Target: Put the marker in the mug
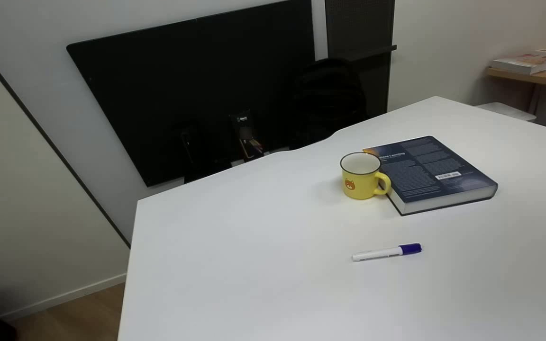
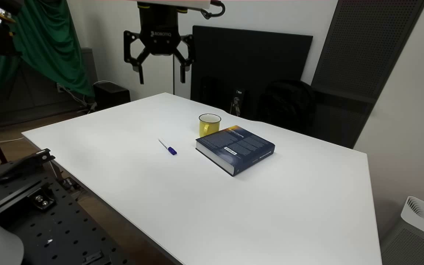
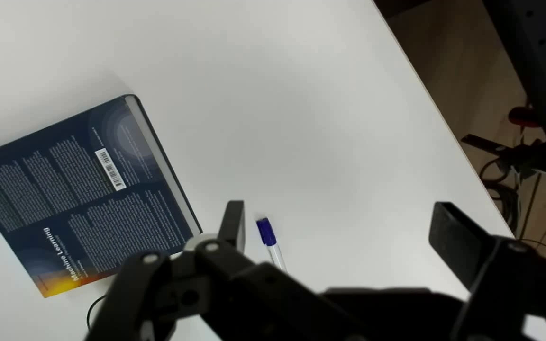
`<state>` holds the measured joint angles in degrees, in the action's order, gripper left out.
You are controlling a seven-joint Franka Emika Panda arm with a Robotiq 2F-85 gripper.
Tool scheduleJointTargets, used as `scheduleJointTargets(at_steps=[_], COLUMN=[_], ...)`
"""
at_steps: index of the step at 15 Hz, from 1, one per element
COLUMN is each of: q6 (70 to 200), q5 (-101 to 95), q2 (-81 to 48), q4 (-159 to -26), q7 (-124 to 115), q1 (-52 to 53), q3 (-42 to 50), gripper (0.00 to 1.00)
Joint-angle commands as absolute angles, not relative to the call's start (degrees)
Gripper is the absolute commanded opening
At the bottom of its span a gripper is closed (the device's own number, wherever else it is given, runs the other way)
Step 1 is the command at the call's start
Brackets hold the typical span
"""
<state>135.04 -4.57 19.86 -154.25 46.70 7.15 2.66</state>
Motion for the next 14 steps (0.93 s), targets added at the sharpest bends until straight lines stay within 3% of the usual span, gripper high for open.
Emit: scheduleJointTargets(at_steps=[1, 10, 14], q6=[136.2, 137.5, 145.4], q5=[-6.5, -8.6, -17.0], q2=[19.9, 19.9, 11.4], q4=[-154.9, -156.0, -152.9], q7=[46.7, 46.6, 45.0], q1=[7.0, 6.7, 5.7], q3=[2.4, 1.9, -0.7], gripper=[1.00, 1.00, 1.00])
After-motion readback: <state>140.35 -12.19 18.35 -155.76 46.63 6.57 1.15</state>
